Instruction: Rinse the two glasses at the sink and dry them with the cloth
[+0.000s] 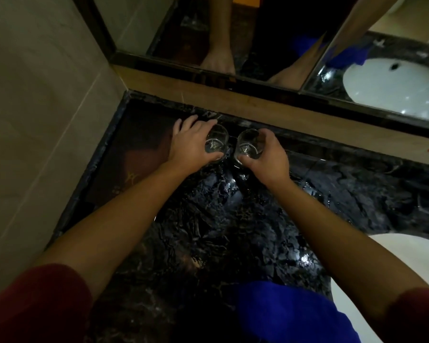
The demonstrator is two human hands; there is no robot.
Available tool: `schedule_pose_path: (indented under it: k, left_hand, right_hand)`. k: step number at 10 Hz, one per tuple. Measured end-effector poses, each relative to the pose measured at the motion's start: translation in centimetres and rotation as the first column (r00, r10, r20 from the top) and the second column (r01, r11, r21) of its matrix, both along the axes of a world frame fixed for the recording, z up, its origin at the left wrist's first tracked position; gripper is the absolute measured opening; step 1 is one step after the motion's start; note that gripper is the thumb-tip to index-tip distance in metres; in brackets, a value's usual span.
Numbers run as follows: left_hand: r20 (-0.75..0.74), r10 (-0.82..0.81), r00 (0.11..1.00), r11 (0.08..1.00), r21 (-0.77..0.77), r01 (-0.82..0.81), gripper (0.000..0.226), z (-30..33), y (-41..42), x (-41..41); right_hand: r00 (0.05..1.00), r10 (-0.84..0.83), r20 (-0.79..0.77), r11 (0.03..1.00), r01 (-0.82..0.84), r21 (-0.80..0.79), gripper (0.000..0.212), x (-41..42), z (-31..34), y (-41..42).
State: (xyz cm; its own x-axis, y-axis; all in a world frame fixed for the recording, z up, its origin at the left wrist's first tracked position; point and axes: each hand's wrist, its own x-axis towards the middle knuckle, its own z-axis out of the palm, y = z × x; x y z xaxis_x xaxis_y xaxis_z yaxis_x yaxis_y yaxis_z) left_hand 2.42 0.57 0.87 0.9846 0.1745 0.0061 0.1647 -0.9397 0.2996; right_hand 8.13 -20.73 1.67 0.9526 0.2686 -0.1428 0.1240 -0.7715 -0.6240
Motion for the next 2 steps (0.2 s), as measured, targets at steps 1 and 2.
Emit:
schedule_pose_path:
  k: [1,2]
  left_hand:
    - [-0.025,-0.021,0.999,1.000,0.009,0.021,0.093,0.8,-0.4,-0.1]
    - [0.034,-0.016,0.999,1.000,-0.015,0.016,0.092,2.0,-0.4,0.2]
  right_hand:
    - [1.000,0.015,-0.023,1.000,-0.015,-0.006,0.098,-0.3,0.6,-0.2]
    - [1.000,0.030,-0.010,0.999,-0.030,-0.022,0.104,-0.5,1.1,-0.6]
